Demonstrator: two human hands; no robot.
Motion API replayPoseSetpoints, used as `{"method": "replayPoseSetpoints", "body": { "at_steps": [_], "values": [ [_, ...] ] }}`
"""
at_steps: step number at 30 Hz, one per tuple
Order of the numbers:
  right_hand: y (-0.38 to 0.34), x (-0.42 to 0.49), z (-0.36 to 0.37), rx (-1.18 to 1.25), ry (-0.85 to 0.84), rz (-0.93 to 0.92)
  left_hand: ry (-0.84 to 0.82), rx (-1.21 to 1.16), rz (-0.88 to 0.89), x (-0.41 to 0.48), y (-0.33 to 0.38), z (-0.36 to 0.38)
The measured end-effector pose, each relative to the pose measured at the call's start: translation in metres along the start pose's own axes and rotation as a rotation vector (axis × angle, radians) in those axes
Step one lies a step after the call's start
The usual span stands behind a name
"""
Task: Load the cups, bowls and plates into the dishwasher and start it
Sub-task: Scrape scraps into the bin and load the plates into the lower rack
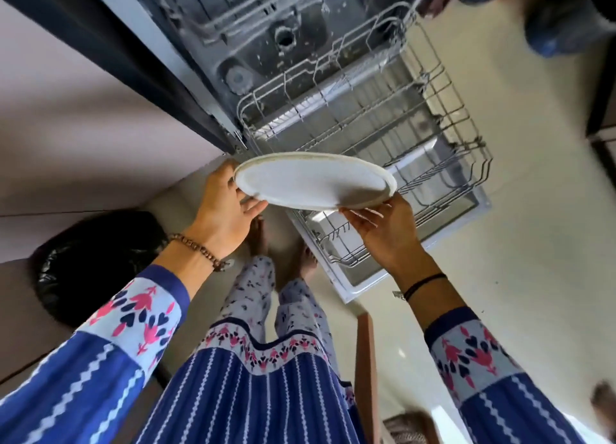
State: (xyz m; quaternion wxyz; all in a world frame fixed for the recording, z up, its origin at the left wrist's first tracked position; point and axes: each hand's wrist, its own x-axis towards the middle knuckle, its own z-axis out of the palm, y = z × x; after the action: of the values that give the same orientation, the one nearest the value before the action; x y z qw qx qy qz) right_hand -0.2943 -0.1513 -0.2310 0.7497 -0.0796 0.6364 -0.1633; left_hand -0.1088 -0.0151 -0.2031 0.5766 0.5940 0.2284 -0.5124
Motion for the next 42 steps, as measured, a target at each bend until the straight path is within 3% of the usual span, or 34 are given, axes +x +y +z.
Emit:
{"method": "replayPoseSetpoints", "body": {
  "at_steps": [7, 12, 17, 21, 26, 42],
  "values": [
    [0.034, 0.077, -0.048, 0.012, 0.175, -0.023, -0.028, 0.090, -0.115, 0.100, -0.031, 0.018],
    [0.064, 0.101, -0.081, -0.227, 0.358, -0.062, -0.049, 0.474, -0.151, 0.144, -0.055, 0.026],
    [0.082, 0.112, -0.092, -0.356, 0.491, 0.004, -0.007, 0.676, -0.183, 0.159, -0.078, 0.032],
    [0.095, 0.116, -0.104, -0.369, 0.489, -0.030, 0.038, 0.781, -0.121, 0.166, -0.090, 0.036],
    [0.108, 0.123, -0.117, -0.397, 0.482, -0.064, -0.054, 0.887, -0.115, 0.179, -0.102, 0.034],
    [0.116, 0.132, -0.120, -0.470, 0.487, -0.121, -0.137, 0.883, -0.172, 0.193, -0.111, 0.034]
  ]
}}
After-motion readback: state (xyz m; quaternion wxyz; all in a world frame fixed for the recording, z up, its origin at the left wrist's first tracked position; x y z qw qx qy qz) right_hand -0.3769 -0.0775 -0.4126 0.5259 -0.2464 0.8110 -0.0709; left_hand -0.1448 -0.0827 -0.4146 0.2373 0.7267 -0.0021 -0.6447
